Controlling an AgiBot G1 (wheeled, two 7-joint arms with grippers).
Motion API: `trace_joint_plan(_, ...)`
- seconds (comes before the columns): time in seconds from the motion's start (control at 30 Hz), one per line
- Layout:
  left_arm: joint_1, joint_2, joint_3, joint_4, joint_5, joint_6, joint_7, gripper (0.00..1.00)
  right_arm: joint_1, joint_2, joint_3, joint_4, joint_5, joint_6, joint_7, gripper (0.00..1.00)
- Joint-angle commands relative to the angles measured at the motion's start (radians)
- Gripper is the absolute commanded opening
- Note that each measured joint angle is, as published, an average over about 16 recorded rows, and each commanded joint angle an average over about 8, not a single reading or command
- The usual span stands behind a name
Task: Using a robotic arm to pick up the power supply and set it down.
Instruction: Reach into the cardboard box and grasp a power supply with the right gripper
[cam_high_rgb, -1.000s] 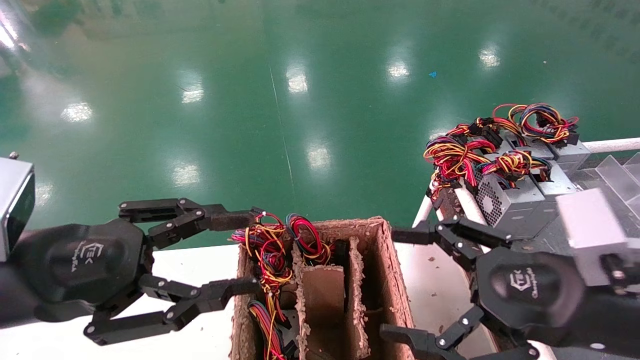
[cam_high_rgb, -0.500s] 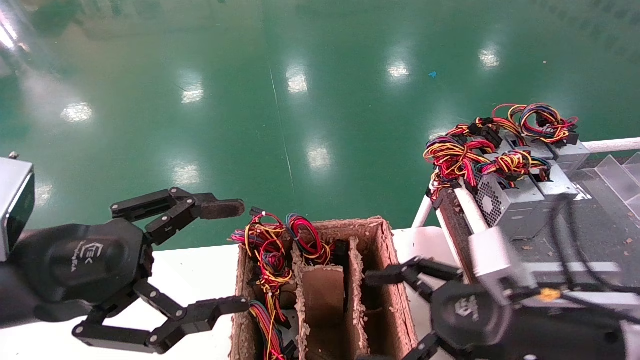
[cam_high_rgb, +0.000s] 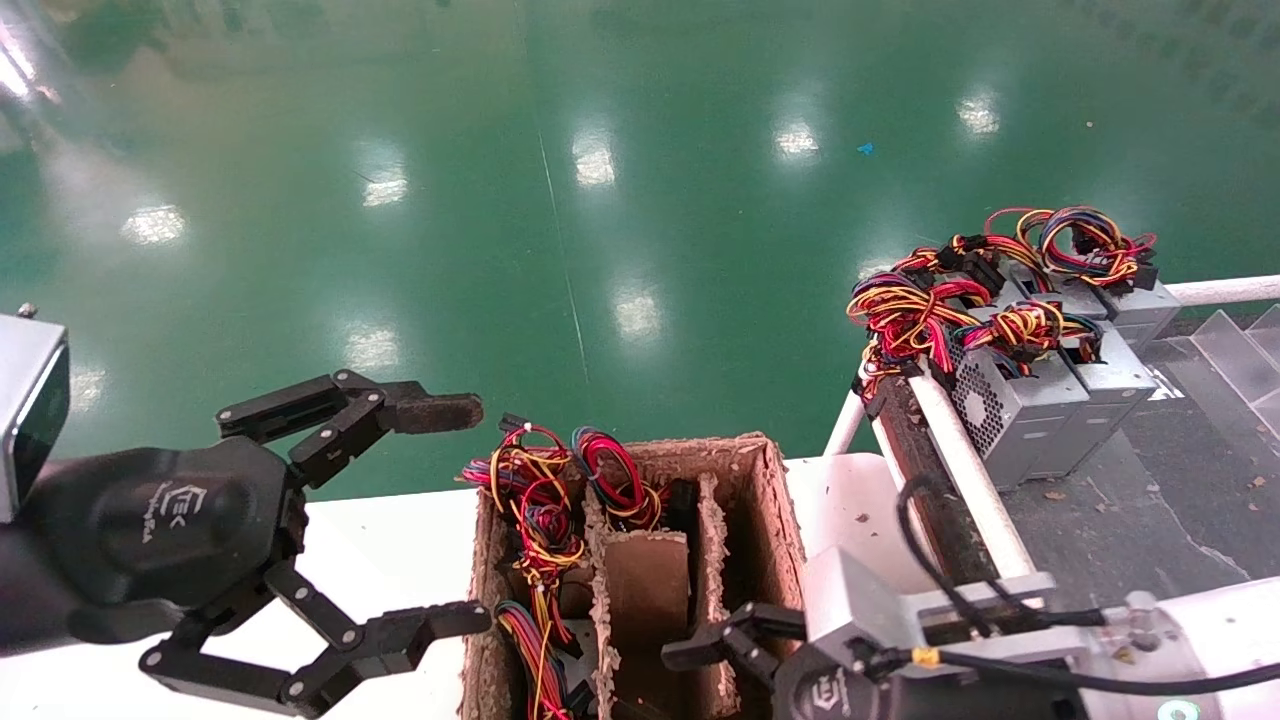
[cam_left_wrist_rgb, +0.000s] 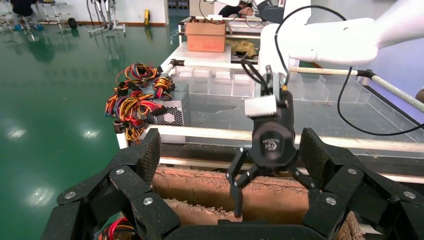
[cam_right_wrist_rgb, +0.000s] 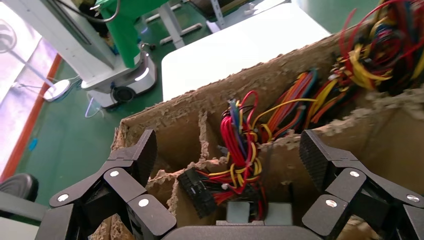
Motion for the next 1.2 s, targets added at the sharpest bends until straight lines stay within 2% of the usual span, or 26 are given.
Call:
trace_joint_plan(0.03, 0.000, 0.000, 0.000, 0.000, 0.000, 0.000, 0.000, 1.00, 0.001, -0.016, -0.012, -0.012, -0.008, -0.003, -0.007, 0.33)
trace_joint_plan(0.1, 0.000, 0.000, 0.000, 0.000, 0.000, 0.000, 0.000, 1.00, 0.005, -0.032, -0.025, -0.021, -0.030, 0.006, -0.017, 0.08)
trace_joint_plan(0.13, 0.000, 0.000, 0.000, 0.000, 0.000, 0.000, 0.000, 1.00, 0.007, -0.040, -0.030, -0.025, -0.041, 0.013, -0.023, 0.02)
trace_joint_plan(0.17, 0.000, 0.000, 0.000, 0.000, 0.000, 0.000, 0.000, 1.00, 0.009, -0.047, -0.036, -0.029, -0.053, 0.019, -0.028, 0.00)
trace_joint_plan(0.43, 0.000, 0.000, 0.000, 0.000, 0.000, 0.000, 0.000, 1.00, 0.015, -0.089, -0.051, -0.054, -0.086, 0.047, -0.053, 0.00)
trace_joint_plan(1.2, 0.000, 0.000, 0.000, 0.000, 0.000, 0.000, 0.000, 1.00, 0.025, -0.141, -0.058, -0.152, -0.082, 0.031, -0.119, 0.00)
